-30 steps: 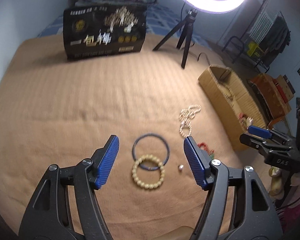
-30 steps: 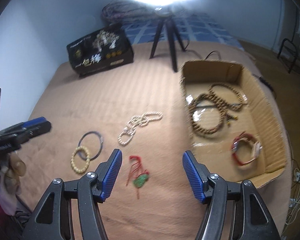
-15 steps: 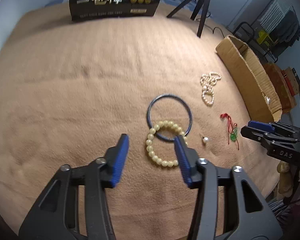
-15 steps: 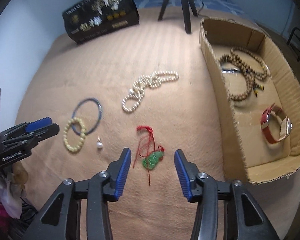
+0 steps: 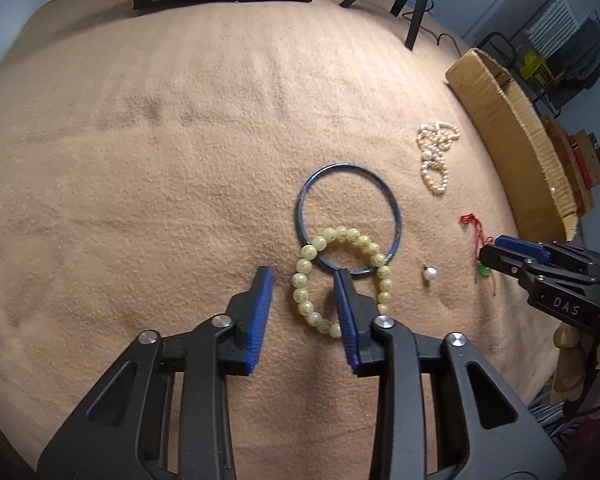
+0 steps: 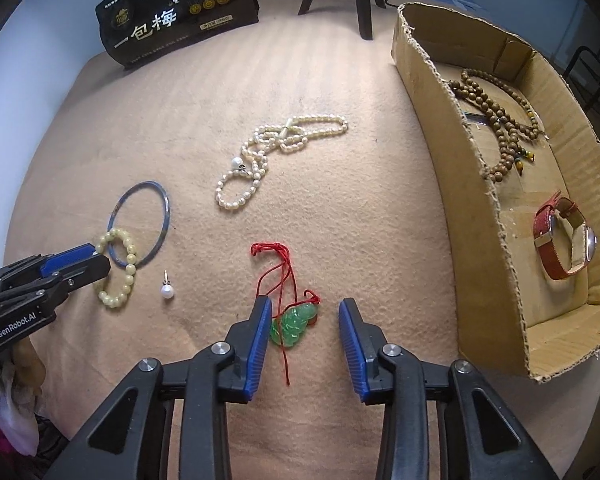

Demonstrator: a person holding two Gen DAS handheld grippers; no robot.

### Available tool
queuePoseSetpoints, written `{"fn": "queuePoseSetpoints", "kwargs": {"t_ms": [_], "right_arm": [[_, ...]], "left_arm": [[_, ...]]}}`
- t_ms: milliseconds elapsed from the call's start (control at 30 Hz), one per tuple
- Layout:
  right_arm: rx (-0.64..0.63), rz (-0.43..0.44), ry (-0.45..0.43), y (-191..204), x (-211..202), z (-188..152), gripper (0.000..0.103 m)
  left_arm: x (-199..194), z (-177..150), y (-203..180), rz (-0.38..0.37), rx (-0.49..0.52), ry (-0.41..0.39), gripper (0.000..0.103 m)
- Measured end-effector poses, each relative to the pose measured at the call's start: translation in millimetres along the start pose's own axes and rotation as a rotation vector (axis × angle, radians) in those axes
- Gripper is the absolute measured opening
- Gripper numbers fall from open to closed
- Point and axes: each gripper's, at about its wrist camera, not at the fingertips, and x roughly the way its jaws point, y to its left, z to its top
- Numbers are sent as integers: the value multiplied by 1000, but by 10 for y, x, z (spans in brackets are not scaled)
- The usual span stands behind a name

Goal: Organize jewelry
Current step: 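Grasp the yellow bead bracelet with the left tool while the right tool grasps the jade pendant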

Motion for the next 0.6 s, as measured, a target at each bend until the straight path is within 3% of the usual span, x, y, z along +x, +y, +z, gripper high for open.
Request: {"fn": "queuePoseSetpoints", "kwargs": {"t_ms": [267, 400, 467, 600], "right_arm": [[-15, -28, 3, 55, 96, 29, 29], [-31, -38, -2, 100, 114, 35, 22], [-38, -41, -7, 115, 111, 42, 12], [-28, -32, -14, 87, 76, 35, 8]], "left_arm": [[32, 24, 67, 6, -21, -5, 9], [24, 16, 85, 2, -25, -9, 8], [14, 10, 85, 1, -28, -11, 8], [-35, 1, 119, -11, -45, -17, 6]]}}
